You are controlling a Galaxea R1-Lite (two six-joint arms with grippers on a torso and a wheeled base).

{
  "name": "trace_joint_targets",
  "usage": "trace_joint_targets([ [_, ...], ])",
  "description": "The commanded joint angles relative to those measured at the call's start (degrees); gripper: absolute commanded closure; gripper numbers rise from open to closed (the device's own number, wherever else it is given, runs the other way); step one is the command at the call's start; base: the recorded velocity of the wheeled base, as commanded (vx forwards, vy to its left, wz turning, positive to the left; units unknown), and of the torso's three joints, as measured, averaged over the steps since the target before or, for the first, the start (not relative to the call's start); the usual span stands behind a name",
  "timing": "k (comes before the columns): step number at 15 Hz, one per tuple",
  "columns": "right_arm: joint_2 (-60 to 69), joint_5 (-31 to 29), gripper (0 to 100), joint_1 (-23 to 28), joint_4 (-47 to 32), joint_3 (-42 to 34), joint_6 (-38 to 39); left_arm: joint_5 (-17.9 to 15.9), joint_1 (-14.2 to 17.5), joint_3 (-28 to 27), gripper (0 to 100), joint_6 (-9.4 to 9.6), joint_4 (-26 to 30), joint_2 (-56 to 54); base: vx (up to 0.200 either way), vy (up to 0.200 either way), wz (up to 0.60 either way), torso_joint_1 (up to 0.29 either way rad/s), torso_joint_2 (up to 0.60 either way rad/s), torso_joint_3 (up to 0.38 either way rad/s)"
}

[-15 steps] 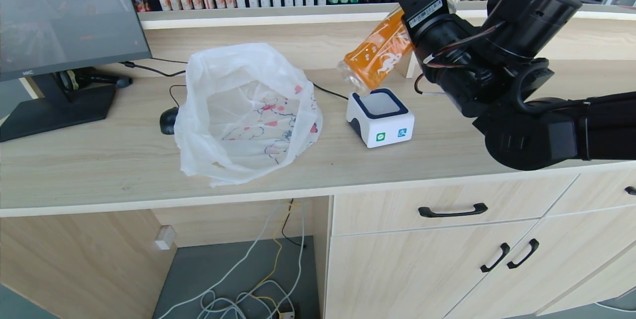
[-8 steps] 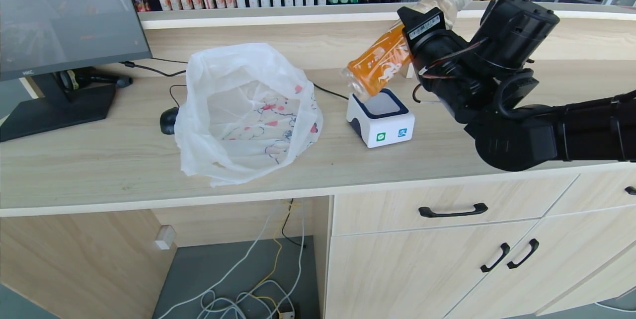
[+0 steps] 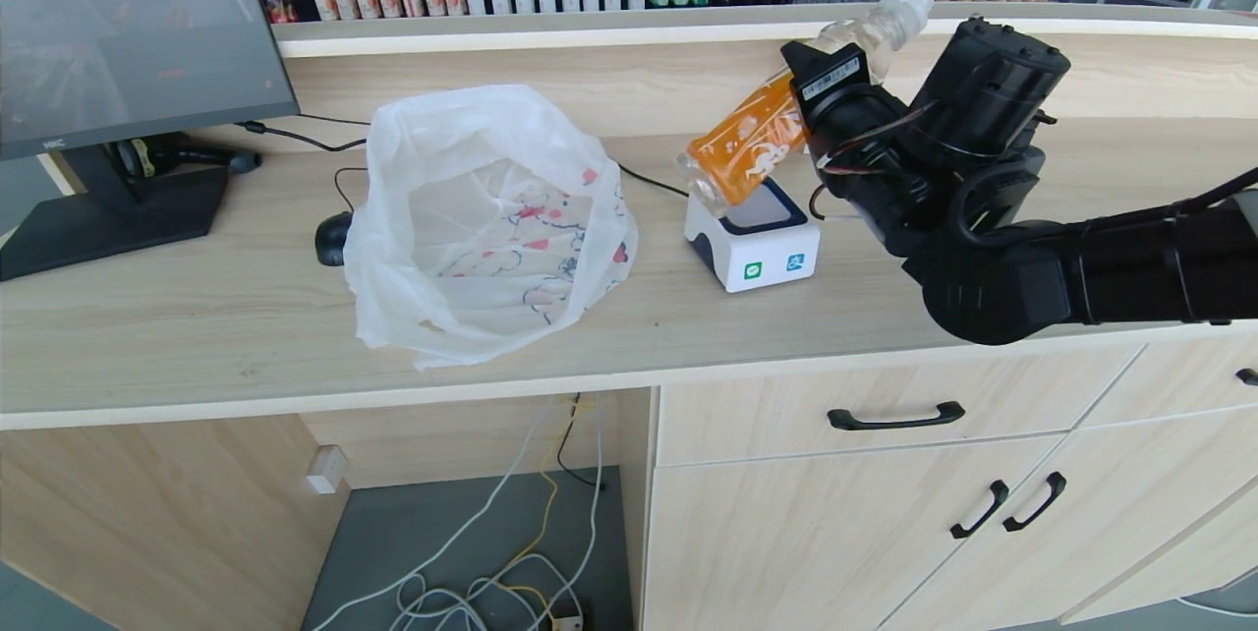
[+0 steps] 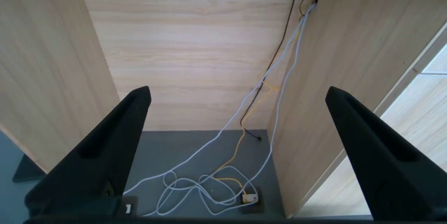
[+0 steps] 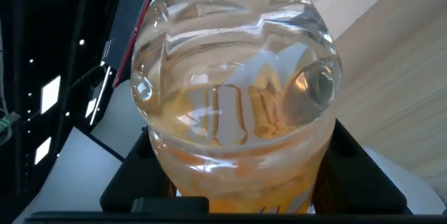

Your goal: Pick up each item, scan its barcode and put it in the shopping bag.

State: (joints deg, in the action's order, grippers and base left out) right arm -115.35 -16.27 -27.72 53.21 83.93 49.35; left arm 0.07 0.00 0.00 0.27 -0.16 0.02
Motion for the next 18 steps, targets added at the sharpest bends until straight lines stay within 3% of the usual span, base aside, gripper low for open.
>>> trace_joint_targets([
  [1,-0.1,0.0,100,0.0,0.0,0.0,0.1,0.0,0.0,0.0,0,0.0,0.0,0.0,0.0,0.0,0.0,0.0,0.0,0.0],
  [7,-0.5,0.0,100,2.9,0.0,0.0,0.2,0.0,0.0,0.0,0,0.0,0.0,0.0,0.0,0.0,0.0,0.0,0.0,0.0],
  [18,-0.4,-0.2,100,3.2,0.0,-0.3,1.3,0.0,0.0,0.0,0,0.0,0.0,0.0,0.0,0.0,0.0,0.0,0.0,0.0],
])
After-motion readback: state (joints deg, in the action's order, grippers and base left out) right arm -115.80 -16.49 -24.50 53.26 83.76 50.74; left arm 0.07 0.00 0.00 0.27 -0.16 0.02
